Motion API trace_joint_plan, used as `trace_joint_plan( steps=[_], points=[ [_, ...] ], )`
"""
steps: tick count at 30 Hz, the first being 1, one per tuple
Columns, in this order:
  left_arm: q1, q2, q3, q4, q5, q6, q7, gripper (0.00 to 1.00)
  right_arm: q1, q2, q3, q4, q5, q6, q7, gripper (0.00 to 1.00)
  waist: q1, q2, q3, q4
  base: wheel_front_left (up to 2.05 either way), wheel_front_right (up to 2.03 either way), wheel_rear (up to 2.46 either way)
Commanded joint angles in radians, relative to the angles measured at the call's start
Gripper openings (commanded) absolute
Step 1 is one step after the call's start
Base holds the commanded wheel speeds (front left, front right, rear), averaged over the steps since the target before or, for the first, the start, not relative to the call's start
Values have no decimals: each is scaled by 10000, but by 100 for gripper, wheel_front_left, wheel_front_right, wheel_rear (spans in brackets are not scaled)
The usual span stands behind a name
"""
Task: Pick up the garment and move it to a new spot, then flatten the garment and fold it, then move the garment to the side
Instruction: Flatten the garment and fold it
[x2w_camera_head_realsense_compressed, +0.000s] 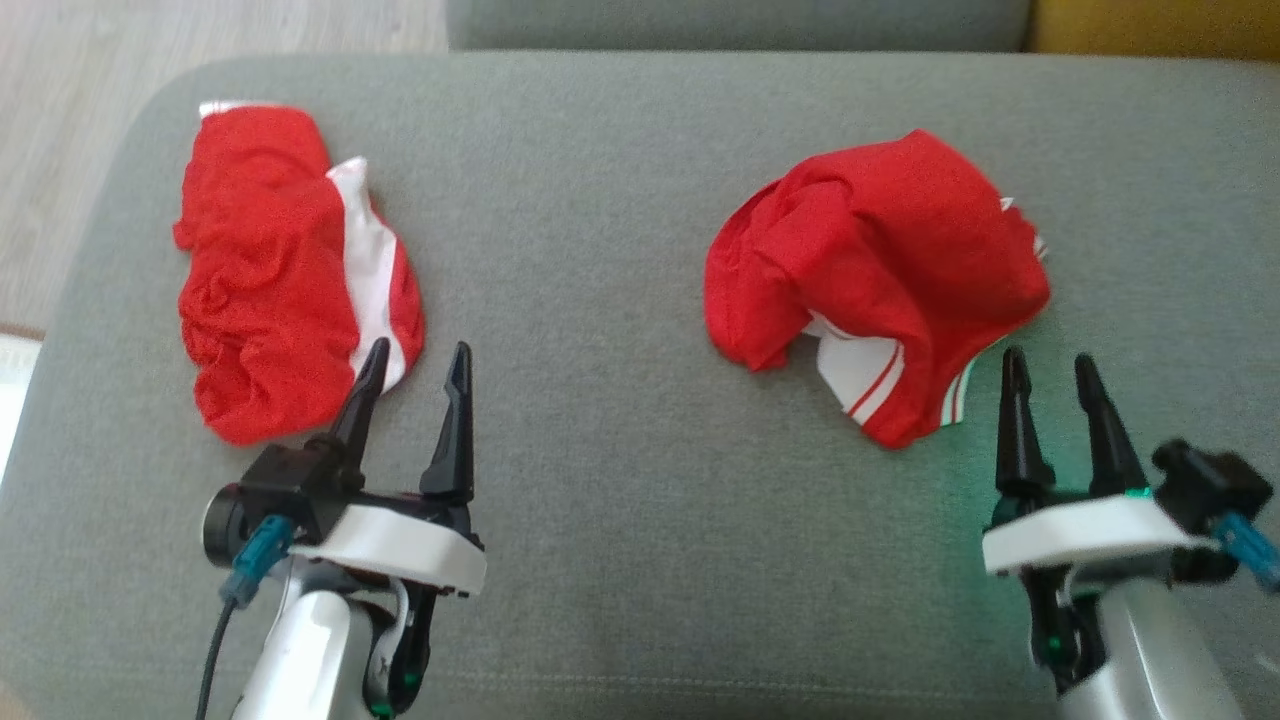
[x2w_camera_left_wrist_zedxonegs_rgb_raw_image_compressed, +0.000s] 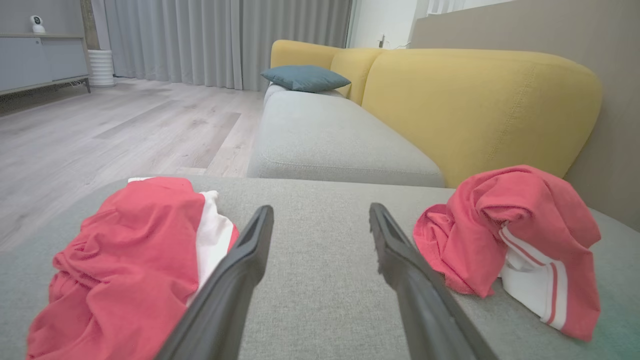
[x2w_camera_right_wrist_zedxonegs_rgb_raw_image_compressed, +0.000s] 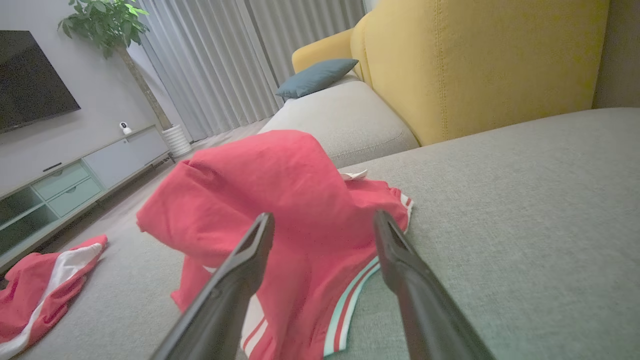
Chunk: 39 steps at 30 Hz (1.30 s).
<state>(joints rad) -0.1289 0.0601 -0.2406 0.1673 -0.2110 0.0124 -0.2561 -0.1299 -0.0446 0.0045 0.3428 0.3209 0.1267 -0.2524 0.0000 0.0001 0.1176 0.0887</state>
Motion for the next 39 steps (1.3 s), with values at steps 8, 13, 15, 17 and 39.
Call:
trace_joint_plan(
  steps=[8,13,15,17,39],
  points=[
    [-787,-69,499,-373,124,-289,-57,100,-1529,-56,-138,1605,-632,40,-93,100,0,-1,755,631,0,0,0],
    [-804,-90,560,-465,177,-371,-57,100,-2157,-56,-588,2956,-610,40,-93,100,0,-1,1012,885,0,0,0],
    [-817,-93,556,-472,160,-376,-57,100,-2389,-56,-609,3378,-575,40,-93,100,0,-1,1112,954,0,0,0],
    [-848,-95,503,-467,114,-366,-57,100,-2589,-56,-632,3749,-551,40,-93,100,0,-1,1186,1022,0,0,0],
    [-611,-98,786,-727,-171,-140,-57,100,-3308,-56,-3658,2232,-1600,40,-93,0,0,-1,377,458,0,0,0]
  ],
)
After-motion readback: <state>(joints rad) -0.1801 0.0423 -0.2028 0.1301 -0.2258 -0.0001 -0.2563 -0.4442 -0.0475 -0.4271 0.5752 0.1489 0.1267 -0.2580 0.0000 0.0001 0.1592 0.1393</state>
